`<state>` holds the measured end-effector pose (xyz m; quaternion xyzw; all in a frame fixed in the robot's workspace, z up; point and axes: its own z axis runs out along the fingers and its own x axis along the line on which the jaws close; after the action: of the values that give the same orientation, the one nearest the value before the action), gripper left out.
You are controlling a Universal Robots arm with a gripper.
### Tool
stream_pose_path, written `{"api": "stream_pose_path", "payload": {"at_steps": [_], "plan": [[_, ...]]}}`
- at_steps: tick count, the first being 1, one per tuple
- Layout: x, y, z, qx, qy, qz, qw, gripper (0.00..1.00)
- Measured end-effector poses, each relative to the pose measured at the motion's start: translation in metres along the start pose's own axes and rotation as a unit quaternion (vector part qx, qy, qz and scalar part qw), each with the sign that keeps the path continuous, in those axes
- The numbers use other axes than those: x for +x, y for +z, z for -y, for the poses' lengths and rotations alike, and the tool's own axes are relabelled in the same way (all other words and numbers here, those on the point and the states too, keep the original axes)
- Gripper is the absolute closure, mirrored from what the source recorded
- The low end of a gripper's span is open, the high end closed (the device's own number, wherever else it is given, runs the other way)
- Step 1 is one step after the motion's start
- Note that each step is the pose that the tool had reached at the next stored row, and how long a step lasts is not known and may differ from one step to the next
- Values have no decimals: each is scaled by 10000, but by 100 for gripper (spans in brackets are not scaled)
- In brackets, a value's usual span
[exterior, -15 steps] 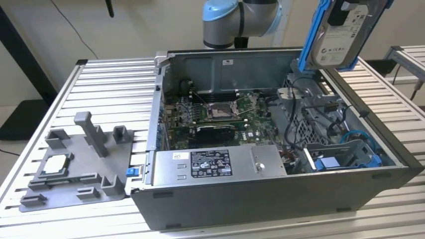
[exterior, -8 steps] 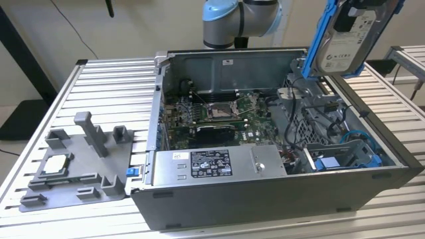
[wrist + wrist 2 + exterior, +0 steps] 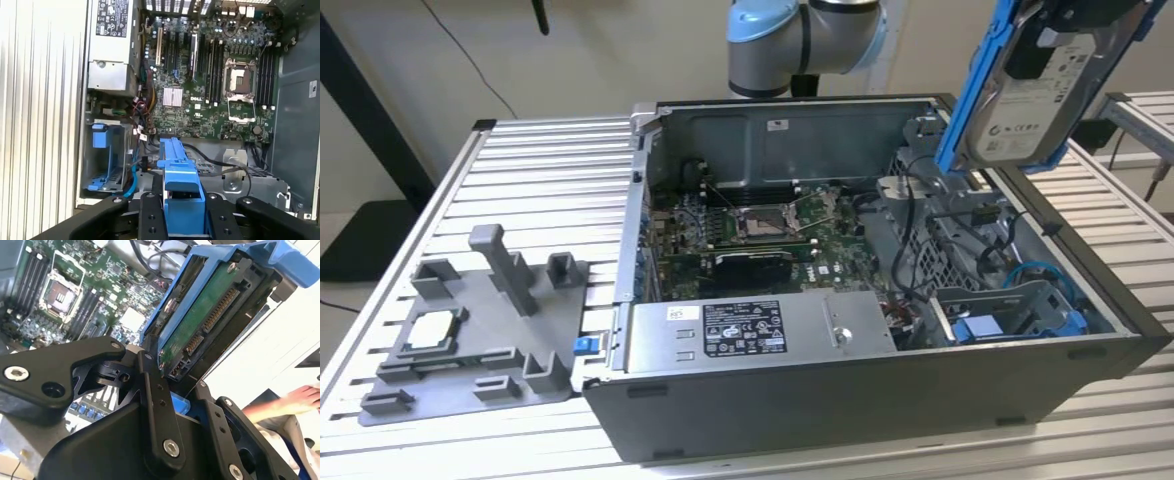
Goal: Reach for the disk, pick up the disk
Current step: 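Pick up the disk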
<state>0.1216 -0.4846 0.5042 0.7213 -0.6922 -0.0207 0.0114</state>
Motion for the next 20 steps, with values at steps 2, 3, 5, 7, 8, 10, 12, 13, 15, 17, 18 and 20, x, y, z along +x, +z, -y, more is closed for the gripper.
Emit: {"api": "stream_pose_path", "payload": {"at_steps": [2, 3, 5, 7, 8, 10, 12, 13, 15, 17, 18, 20], "plan": [[34, -1, -2, 0, 0, 0, 10000, 100], [43, 0, -3, 0, 0, 0, 10000, 100], [43, 0, -3, 0, 0, 1, 10000, 100], [44, 0, -3, 0, 0, 1, 10000, 100], [44, 0, -3, 0, 0, 1, 10000, 100], [45, -1, -3, 0, 0, 1, 10000, 100], [76, 0, -5, 0, 0, 1, 10000, 100], [109, 2, -8, 0, 0, 1, 10000, 100], [191, 6, -21, 0, 1, 1, 10000, 100], [279, 15, -42, 0, 0, 2, 10000, 100], [321, 18, -55, 0, 0, 1, 10000, 100], [400, 26, -81, 0, 0, 1, 10000, 100]]}}
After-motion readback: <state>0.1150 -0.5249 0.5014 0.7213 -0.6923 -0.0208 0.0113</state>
